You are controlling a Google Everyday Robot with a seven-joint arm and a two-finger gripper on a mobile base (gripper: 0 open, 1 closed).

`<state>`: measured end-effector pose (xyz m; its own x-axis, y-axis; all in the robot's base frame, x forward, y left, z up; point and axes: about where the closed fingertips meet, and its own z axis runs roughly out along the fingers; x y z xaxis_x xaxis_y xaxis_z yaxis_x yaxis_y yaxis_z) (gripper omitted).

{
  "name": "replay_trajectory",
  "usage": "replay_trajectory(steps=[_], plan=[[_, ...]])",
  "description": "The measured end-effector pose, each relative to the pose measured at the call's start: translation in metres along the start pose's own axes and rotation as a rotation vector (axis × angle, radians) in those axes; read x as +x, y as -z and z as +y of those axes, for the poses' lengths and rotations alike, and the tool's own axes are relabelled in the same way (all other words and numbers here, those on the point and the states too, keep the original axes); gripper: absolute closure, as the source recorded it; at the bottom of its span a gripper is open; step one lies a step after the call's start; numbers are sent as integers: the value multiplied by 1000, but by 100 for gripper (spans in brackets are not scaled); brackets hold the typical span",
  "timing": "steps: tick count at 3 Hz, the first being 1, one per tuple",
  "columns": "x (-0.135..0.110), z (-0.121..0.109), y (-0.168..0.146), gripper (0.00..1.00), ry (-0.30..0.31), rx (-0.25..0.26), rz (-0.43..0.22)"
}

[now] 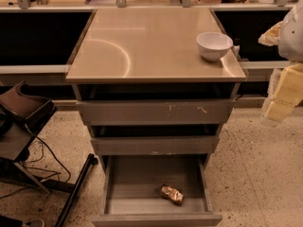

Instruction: Pick orange can from bottom drawer and place on counter

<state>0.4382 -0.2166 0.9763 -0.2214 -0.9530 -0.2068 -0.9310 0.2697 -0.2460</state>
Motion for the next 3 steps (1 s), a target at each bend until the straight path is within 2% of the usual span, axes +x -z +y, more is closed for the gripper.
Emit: replay_trajectory(steps=[1,2,3], plan=[[0,0,0,0,0,0,0],[4,15,-32,0,-6,-30,-17],[3,52,-118,0,-47,-143,-135]])
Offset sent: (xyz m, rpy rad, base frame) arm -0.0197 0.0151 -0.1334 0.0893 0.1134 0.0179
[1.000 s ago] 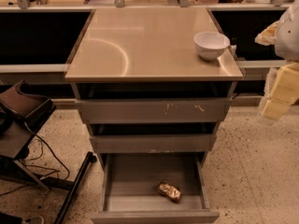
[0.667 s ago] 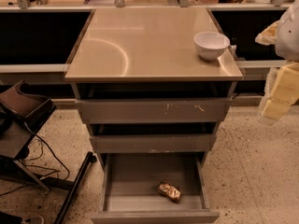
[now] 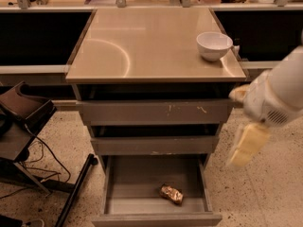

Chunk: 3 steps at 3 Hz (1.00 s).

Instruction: Pick orange can from bottom drawer and place on counter

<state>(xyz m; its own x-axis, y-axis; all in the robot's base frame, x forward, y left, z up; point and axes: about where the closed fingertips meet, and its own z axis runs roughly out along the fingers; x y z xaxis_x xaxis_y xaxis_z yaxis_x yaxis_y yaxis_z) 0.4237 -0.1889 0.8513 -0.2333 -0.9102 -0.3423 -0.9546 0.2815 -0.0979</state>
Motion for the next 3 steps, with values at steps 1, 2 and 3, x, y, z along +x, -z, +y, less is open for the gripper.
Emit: replay_trajectory(steps=[1,2,3], plan=[[17,35,-118,0,-75,-161,-127],[40,65,-223,0,-157,-275,-189],[59,74,-303,0,-220,-324,-190]])
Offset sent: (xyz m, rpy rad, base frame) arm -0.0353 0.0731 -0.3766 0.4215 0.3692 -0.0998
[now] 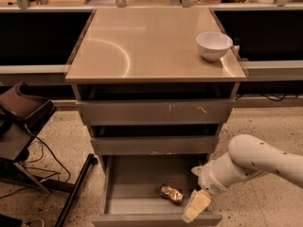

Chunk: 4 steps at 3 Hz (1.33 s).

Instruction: Pick orange can from bottom drawer and place on counter

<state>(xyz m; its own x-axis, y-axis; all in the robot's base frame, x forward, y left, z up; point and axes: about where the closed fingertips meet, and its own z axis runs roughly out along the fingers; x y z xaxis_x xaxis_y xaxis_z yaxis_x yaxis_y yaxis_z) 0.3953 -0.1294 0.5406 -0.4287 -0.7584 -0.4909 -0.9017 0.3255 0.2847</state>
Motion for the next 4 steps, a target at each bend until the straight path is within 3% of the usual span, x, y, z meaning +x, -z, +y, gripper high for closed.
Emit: replay_trajectory(steps=[1,2,3,4], plan=[[1,-2,-9,0,-4,-7,-6],[1,-3,-15,0,-23,32,0],[-9,-26,-23,0,-36,143,-86],[-25,-73,-3,0,-53,327,-208]])
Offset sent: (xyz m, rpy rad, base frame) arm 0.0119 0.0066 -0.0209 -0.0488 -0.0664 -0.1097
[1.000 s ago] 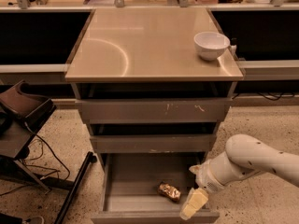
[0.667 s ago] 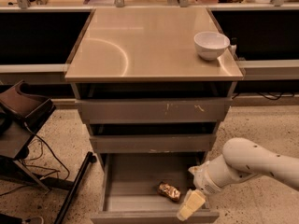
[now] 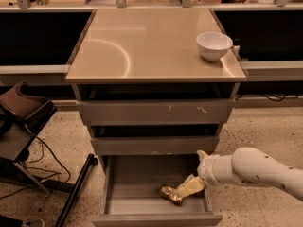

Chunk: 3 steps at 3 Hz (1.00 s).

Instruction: Pick orange can from bottom drawer and place on counter

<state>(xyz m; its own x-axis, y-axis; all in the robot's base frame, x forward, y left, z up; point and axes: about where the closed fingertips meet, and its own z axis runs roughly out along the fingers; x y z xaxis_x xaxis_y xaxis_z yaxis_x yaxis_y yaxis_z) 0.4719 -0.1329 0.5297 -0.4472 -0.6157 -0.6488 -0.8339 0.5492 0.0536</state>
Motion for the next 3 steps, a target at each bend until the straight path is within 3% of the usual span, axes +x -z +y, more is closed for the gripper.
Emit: replay_trajectory(steps=[1,2,3], plan=[[-7,-16,1,0,-1,64,-28],[-7,-16,0,0,-1,64,-28],[-14,-6,-26,0,0,-46,-68]])
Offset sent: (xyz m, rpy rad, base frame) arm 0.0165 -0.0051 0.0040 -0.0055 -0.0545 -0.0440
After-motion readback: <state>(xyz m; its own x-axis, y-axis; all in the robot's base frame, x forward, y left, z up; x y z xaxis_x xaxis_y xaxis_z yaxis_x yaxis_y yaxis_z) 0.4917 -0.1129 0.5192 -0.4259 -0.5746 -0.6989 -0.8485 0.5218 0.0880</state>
